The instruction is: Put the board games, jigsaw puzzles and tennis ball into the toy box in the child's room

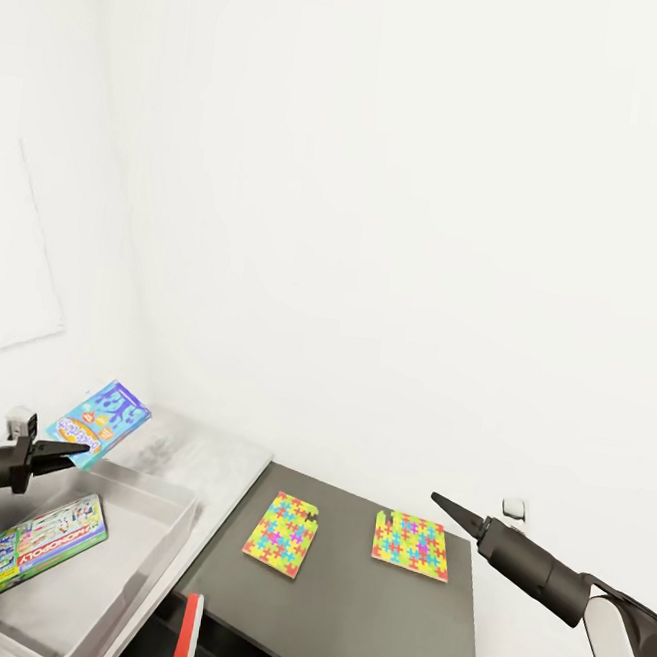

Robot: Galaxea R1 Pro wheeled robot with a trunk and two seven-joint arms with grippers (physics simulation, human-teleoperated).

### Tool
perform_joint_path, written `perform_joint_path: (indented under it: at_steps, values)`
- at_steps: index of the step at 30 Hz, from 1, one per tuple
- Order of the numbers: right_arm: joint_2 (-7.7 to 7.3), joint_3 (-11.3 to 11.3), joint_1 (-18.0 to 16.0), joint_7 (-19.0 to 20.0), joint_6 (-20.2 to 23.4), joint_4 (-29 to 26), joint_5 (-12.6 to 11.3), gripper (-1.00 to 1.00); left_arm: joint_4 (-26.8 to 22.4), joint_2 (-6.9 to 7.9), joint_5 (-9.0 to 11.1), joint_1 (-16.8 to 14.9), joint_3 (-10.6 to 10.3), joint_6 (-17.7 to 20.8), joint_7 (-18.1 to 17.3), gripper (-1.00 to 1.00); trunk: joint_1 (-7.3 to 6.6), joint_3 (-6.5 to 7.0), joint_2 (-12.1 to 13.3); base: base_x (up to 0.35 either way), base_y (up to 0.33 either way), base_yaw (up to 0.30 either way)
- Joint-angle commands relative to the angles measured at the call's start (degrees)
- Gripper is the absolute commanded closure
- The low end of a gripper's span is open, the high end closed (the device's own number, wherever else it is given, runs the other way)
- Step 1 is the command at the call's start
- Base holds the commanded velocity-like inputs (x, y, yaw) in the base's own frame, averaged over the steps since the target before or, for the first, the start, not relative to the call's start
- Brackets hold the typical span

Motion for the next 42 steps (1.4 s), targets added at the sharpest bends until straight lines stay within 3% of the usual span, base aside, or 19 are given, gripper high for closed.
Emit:
perform_joint_path:
  at_steps: [1, 10, 22, 31, 42]
  values:
    - [0.01, -0.04, -0.02, 0.14, 0.27, 0.01, -0.03, -1.0, 0.03, 0.07, 0.12, 0.01, -0.69, 0.75, -0.27, 1.0, 0.02, -0.02, -0.05, 0.0, 0.0, 0.0]
    - [0.03, 0.0, -0.02, 0.14, 0.27, 0.01, -0.02, -1.0, 0.08, 0.25, -1.81, 0.56, -2.79, 4.87, -0.27, 1.0, 0.02, -0.02, -0.05, 0.0, 0.0, 0.0]
    - [0.15, 0.05, -0.02, 0.14, 0.27, 0.01, 0.0, -1.0, 0.14, 0.41, -4.77, 0.75, -3.05, 6.88, -0.27, 1.0, 0.02, -0.02, -0.05, 0.0, 0.0, 0.0]
    - [0.22, 0.09, -0.02, 0.14, 0.25, 0.09, 0.02, -1.0, 0.17, 0.1, -11.54, 0.77, -2.95, 9.18, -0.27, 1.0, 0.02, -0.02, -0.05, 0.0, 0.0, 0.0]
    - [0.22, 0.04, -0.02, 0.14, 0.19, 1.51, 0.02, -1.0, 2.02, -0.39, -12.81, 0.77, -2.98, 9.75, -0.27, 1.0, 0.02, -0.02, -0.05, 0.0, 0.0, 0.0]
